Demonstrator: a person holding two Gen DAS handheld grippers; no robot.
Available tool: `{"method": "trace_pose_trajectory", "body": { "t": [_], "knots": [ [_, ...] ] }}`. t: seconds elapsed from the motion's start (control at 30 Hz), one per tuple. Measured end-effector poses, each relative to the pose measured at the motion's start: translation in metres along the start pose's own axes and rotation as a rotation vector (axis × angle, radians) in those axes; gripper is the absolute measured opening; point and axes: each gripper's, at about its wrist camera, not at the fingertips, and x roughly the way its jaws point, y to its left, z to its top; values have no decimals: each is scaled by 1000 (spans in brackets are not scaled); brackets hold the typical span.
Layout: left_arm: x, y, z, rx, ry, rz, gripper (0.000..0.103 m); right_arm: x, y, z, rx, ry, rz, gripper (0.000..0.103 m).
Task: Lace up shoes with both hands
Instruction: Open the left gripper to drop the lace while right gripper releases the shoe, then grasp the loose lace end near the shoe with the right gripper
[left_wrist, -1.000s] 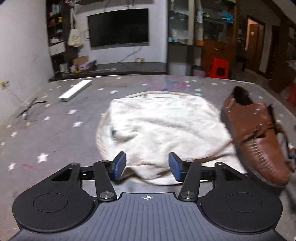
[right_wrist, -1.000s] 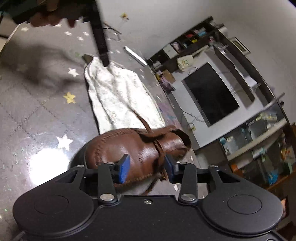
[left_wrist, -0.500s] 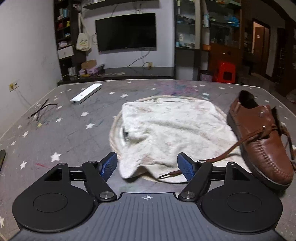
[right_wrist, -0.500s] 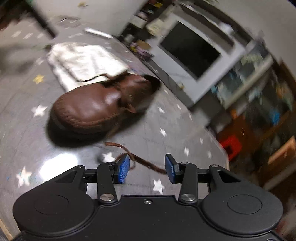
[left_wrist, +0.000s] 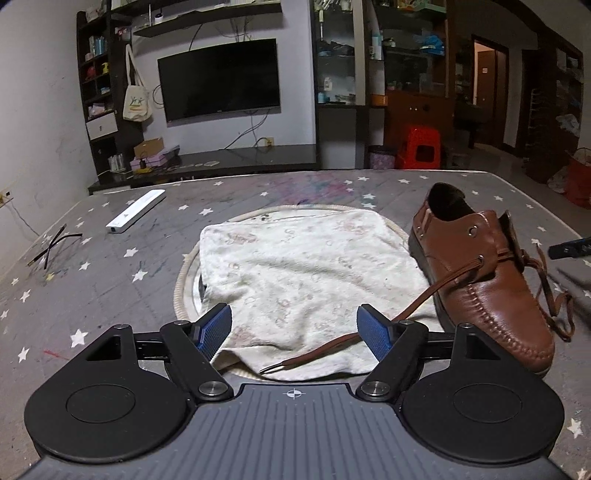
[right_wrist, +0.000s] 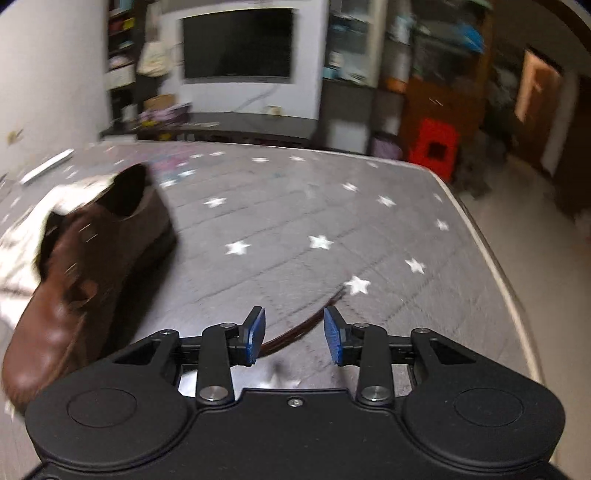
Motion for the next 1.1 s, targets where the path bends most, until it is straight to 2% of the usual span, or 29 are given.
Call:
{"method": "trace_pose_trajectory", "body": {
  "t": [0.2, 0.27, 0.37, 0.43, 0.57, 0.87, 1.1],
  "knots": [
    [2, -4, 3, 15, -3, -23, 77, 14, 3, -4, 29, 27, -24, 30],
    [3, -5, 4, 21, -5, -29, 77, 19, 4, -5, 38, 36, -32, 21],
    [3, -7, 6, 30, -8, -41, 77, 25, 5, -7, 52, 49, -44, 17],
    [3, -9, 8, 34, -7, -53, 77, 30, 5, -7, 59, 57, -50, 7],
    [4, -19, 16, 55, 1, -100, 77, 30, 3, 4, -9, 52, -35, 2],
    [5, -56, 49, 82, 17, -283, 77, -12, 35, -3, -249, -70, 18, 2],
    [23, -87, 81, 85, 59, -312, 77, -48, 64, -11, -478, -165, 39, 2]
  ]
}}
